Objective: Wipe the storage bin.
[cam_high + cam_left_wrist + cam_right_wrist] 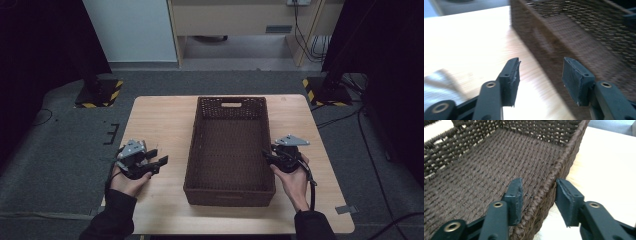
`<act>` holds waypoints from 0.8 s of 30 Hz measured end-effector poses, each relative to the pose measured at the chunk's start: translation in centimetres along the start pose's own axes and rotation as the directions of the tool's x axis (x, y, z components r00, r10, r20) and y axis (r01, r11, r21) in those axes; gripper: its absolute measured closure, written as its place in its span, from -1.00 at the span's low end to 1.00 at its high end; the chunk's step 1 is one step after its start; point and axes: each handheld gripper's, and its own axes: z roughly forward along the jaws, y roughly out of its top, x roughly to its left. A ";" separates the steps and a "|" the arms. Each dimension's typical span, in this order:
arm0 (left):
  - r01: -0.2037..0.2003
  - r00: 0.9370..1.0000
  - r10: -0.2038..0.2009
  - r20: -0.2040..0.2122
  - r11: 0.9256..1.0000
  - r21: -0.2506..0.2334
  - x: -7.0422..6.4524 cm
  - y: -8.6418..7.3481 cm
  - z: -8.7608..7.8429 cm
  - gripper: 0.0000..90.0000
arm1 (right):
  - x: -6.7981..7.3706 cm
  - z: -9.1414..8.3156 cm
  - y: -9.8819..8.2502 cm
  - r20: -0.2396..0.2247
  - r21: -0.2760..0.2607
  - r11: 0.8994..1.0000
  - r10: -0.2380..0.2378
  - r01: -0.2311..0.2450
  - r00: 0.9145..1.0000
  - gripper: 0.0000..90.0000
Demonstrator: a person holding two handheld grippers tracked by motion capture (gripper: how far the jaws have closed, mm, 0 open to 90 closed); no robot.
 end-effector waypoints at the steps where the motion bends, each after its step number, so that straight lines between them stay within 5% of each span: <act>1: 0.005 1.000 -0.005 -0.018 1.000 0.008 0.6 -0.2 -0.1 -0.04 | 0.0 0.1 -0.1 0.002 0.005 1.000 -0.012 0.012 1.000 0.36; 11: 0.045 0.987 -0.033 -0.154 0.996 0.075 5.1 -2.8 -0.2 -0.25 | 0.0 -0.1 -0.1 0.009 0.025 0.999 -0.023 0.022 1.000 0.43; 24: 0.045 0.982 0.001 -0.186 0.969 0.244 6.5 -5.5 2.5 -0.20 | -0.1 -0.5 -0.4 0.000 0.019 1.000 -0.003 0.003 1.000 0.37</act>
